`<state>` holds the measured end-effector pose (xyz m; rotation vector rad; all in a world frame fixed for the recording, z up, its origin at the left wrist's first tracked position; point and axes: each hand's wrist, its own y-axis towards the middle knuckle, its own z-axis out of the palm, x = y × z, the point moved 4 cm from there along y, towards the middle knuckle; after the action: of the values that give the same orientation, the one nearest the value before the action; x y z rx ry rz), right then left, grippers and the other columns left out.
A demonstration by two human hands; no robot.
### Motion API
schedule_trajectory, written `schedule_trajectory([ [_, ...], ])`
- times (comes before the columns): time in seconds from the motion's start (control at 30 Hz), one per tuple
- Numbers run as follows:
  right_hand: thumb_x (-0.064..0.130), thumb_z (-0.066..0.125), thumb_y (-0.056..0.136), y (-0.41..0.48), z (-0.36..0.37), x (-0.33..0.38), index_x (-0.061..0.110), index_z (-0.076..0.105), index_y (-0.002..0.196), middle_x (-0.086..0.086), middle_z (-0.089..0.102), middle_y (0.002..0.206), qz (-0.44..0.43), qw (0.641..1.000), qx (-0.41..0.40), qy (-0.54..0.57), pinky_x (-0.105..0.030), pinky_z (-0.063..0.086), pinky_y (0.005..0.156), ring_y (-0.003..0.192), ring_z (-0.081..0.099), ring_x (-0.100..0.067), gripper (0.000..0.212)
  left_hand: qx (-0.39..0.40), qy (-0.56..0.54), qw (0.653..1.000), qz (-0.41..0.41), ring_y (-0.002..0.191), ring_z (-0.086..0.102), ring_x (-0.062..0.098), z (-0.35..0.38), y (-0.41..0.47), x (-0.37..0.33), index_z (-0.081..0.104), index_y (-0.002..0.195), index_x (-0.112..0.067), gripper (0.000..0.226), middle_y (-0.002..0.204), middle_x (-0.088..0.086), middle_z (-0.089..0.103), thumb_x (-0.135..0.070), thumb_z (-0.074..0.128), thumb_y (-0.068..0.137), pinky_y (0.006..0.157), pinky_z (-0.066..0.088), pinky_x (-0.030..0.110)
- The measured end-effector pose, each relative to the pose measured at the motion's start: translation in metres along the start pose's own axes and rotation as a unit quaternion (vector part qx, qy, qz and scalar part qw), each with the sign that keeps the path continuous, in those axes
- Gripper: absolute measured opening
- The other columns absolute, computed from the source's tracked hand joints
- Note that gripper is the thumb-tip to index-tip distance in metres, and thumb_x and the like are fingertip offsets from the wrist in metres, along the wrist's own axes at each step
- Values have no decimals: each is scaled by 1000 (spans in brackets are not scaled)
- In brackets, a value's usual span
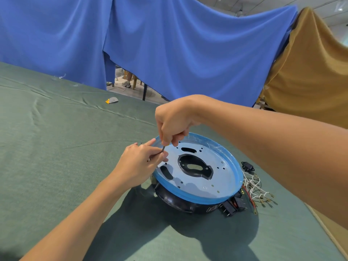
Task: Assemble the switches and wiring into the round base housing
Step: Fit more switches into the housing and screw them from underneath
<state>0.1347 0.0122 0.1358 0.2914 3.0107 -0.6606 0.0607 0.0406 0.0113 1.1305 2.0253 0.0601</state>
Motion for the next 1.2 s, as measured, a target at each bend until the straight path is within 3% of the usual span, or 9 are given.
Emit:
schedule_trajectory([
  [0.17,0,42,97,7,4,9,-2,56,87,-9,56,60,111,985,61,117,-13,23,31,31,33,-6,17,-24,-28,999,7,118,33,-18,0,1,3,79,86,-20,26,100,-3,76,-31,58,97,89,37,31],
  [0.3,2,43,98,5,5,15,-7,58,112,-14,66,77,110,989,57,85,-14,36,40,46,45,-11,23,-21,-32,999,0,105,64,11,-1,-1,1,80,88,-23,24,101,-12,75,-27,58,97,90,42,33],
  [0.4,21,59,96,-2,-2,18,-1,61,96,-14,70,85,46,997,-12,58,-22,55,50,57,68,-17,22,-5,-16,1000,-4,120,60,15,-1,-1,1,79,92,-25,23,104,-14,74,-29,57,98,105,39,48],
  [0.47,32,72,86,-7,-11,17,8,64,93,-2,69,73,-15,995,-76,-59,-18,50,46,56,69,-12,27,-6,-21,1000,-7,115,61,15,-2,0,1,77,88,-27,24,109,-19,71,-32,56,98,102,40,50],
  [0.6,26,74,82,-13,-9,20,22,73,91,7,68,66,-100,975,-78,-183,-8,33,34,53,61,-2,10,-24,-29,999,-1,103,56,13,-1,0,2,78,82,-28,25,109,5,73,-34,58,97,94,43,52],
  [0.83,16,65,85,-5,-5,23,16,77,82,10,64,60,-124,966,-111,-196,-7,33,34,56,54,-3,12,-25,-26,999,-2,117,62,10,0,1,5,77,92,-26,25,107,-18,72,-34,55,98,113,28,48],
  [0.97,20,61,90,2,-4,21,12,65,65,6,67,56,-67,983,-76,-155,-19,44,45,60,62,-15,27,-28,-24,999,-2,96,68,6,1,2,6,77,93,-24,25,96,-31,67,-36,55,97,111,31,46],
  [1.1,11,52,98,4,-2,13,1,61,78,-7,66,62,28,999,3,-17,-18,35,39,44,44,-14,23,-28,-37,999,15,117,42,-7,2,2,7,77,92,-25,26,90,-9,76,-35,54,98,100,38,49],
  [1.2,4,44,99,4,0,10,-1,60,88,-6,59,53,84,993,54,70,-15,29,35,40,42,-9,20,-22,-47,999,12,131,45,-2,2,1,8,78,92,-24,25,85,-4,76,-33,55,98,102,37,50],
])
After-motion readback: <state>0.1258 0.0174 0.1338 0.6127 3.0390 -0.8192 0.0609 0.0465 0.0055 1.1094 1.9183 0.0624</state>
